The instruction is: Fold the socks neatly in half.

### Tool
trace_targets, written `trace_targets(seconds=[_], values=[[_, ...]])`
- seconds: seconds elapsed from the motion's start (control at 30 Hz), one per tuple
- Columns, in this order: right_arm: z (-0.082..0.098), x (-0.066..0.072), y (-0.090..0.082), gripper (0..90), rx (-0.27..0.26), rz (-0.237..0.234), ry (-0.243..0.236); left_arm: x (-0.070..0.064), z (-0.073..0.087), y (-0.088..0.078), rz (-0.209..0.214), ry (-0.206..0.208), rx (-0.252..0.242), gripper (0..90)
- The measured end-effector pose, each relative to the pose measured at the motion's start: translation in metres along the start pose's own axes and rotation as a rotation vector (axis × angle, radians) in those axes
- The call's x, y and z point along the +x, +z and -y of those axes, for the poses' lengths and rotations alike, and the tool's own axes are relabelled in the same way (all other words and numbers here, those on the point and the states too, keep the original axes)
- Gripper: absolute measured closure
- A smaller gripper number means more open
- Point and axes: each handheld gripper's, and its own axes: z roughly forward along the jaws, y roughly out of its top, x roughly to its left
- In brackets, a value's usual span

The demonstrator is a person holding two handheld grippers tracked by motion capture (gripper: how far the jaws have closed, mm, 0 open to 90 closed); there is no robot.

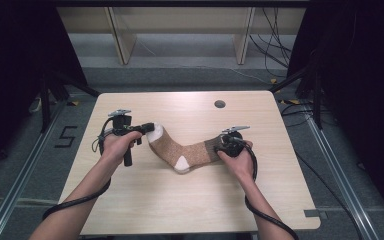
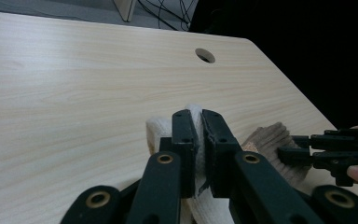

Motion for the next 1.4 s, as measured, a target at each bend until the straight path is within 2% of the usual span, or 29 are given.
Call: trace_targets(seconds=[0.07, 0.13, 0.23, 0.3, 0.33, 0.43, 0.47, 0.5, 0.57, 0.6, 0.7, 0.73, 0.77, 0.8, 0.83, 0.87, 0.97, 1.0, 1.03, 1.07, 1.13, 1.23, 1.3, 1.33, 1.37, 1.4], values=[[-0.001, 0.002, 0.000, 64.6, 0.016, -0.007, 0.003, -0.001, -0.001, 0.000, 0.000, 0.001, 0.003, 84.3], [-0.002, 0.002, 0.002, 64.8, -0.004, -0.002, -0.019, 0.000, 0.000, 0.000, 0.003, 0.000, 0.003, 84.3], [-0.002, 0.004, 0.001, 64.8, 0.015, -0.001, -0.013, 0.000, 0.000, 0.000, -0.001, -0.002, 0.005, 84.6], [-0.002, 0.006, 0.002, 64.8, 0.007, -0.001, 0.002, -0.001, -0.001, -0.001, 0.004, 0.000, 0.006, 84.7], [-0.002, 0.005, 0.002, 64.8, 0.011, -0.001, -0.014, -0.002, -0.001, -0.001, 0.005, -0.002, 0.000, 84.8], [-0.003, 0.009, 0.004, 64.8, 0.003, -0.003, 0.001, -0.005, -0.002, -0.001, 0.009, -0.007, 0.000, 84.9], [-0.003, 0.011, 0.003, 64.8, 0.017, -0.007, 0.014, -0.005, -0.003, -0.001, 0.015, 0.002, 0.000, 84.9], [-0.003, 0.010, 0.004, 64.8, 0.006, -0.004, -0.010, -0.006, -0.004, -0.001, 0.020, 0.004, 0.001, 84.9], [-0.004, 0.014, 0.004, 64.8, 0.024, -0.015, 0.022, -0.009, -0.005, -0.002, 0.025, 0.005, -0.004, 85.0], [-0.004, 0.015, 0.005, 64.8, 0.010, -0.010, 0.016, -0.010, -0.006, -0.002, 0.026, 0.007, -0.002, 85.0], [-0.005, 0.016, 0.007, 64.9, 0.014, -0.014, -0.007, -0.014, -0.008, -0.002, 0.035, 0.011, -0.008, 85.0], [-0.005, 0.017, 0.008, 64.9, 0.001, -0.014, -0.030, -0.016, -0.008, -0.002, 0.037, 0.009, -0.009, 85.0], [-0.006, 0.018, 0.009, 64.8, -0.008, -0.013, -0.029, -0.017, -0.008, -0.002, 0.042, 0.015, -0.008, 85.0], [-0.006, 0.020, 0.009, 64.8, 0.002, -0.019, -0.013, -0.018, -0.009, -0.002, 0.046, 0.013, -0.008, 85.0], [-0.006, 0.020, 0.008, 64.8, 0.015, -0.020, -0.019, -0.019, -0.009, -0.001, 0.049, 0.021, -0.012, 85.0], [-0.006, 0.023, 0.010, 64.9, 0.005, -0.016, -0.005, -0.021, -0.009, -0.001, 0.045, 0.019, -0.008, 85.0], [-0.007, 0.024, 0.011, 64.9, 0.002, -0.023, -0.020, -0.023, -0.010, -0.001, 0.061, 0.030, -0.009, 85.0], [-0.006, 0.027, 0.011, 64.9, -0.001, -0.024, 0.008, -0.024, -0.010, -0.001, 0.060, 0.033, -0.010, 85.0], [-0.007, 0.026, 0.010, 64.9, 0.014, -0.024, 0.000, -0.024, -0.010, -0.001, 0.056, 0.035, -0.011, 85.0], [-0.007, 0.024, 0.011, 64.9, 0.004, -0.024, -0.028, -0.024, -0.011, -0.001, 0.055, 0.036, -0.012, 85.1], [-0.007, 0.025, 0.011, 64.9, 0.008, -0.023, -0.014, -0.025, -0.011, -0.001, 0.052, 0.031, -0.011, 85.1], [-0.007, 0.025, 0.011, 64.9, 0.013, -0.024, -0.025, -0.025, -0.011, 0.000, 0.050, 0.030, -0.014, 85.1], [-0.007, 0.027, 0.012, 64.9, 0.001, -0.024, -0.007, -0.025, -0.011, 0.000, 0.051, 0.030, -0.016, 85.1], [-0.007, 0.027, 0.012, 64.9, -0.002, -0.024, -0.013, -0.026, -0.011, 0.000, 0.052, 0.030, -0.012, 85.1], [-0.007, 0.028, 0.011, 64.9, 0.017, -0.033, -0.017, -0.026, -0.011, 0.000, 0.054, 0.031, -0.009, 85.1], [-0.007, 0.029, 0.012, 64.9, 0.010, -0.026, -0.007, -0.027, -0.011, 0.000, 0.055, 0.035, -0.010, 85.1]])
